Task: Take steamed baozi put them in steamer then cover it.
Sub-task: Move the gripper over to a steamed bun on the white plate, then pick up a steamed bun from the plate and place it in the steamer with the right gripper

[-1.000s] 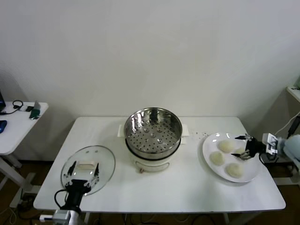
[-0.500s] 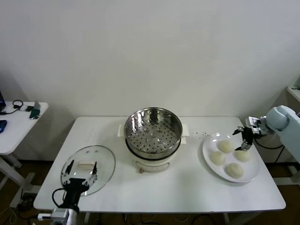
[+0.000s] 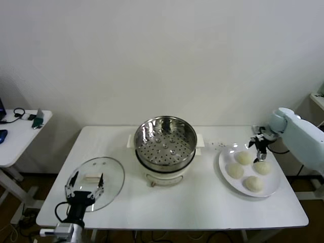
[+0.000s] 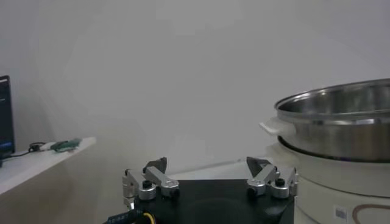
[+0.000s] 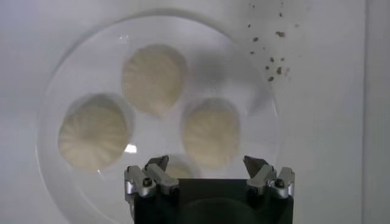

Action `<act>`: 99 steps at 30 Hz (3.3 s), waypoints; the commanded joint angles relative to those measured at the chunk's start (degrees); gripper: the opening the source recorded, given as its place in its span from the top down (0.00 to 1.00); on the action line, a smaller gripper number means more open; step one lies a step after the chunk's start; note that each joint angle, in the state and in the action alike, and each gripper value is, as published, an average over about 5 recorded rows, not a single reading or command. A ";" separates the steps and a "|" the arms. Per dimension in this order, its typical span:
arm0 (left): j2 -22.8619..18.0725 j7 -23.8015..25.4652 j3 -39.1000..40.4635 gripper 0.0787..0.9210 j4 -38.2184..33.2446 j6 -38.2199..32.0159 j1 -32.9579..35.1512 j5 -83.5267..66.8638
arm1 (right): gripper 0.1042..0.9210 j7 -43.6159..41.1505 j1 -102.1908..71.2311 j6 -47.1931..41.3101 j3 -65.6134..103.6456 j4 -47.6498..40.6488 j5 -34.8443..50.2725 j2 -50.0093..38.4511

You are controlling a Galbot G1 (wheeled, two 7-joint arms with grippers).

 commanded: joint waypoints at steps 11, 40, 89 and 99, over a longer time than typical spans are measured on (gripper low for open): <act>-0.22 -0.66 -0.54 0.12 -0.14 0.32 0.49 1.45 | 0.12 2.10 -0.75 3.65 1.23 -8.51 -4.83 6.82; -1.34 -1.00 -0.24 0.12 -0.47 0.59 0.69 2.27 | 0.21 1.63 -2.50 5.66 5.25 -11.22 -10.44 9.21; -1.28 -0.44 -0.68 0.12 -2.65 0.46 3.00 1.20 | 0.29 0.89 34.40 22.21 -29.44 26.52 -1.60 21.47; -0.73 -0.55 -1.03 0.12 -2.31 0.66 2.96 0.95 | 0.29 2.54 24.81 26.52 -23.61 24.41 -14.88 28.69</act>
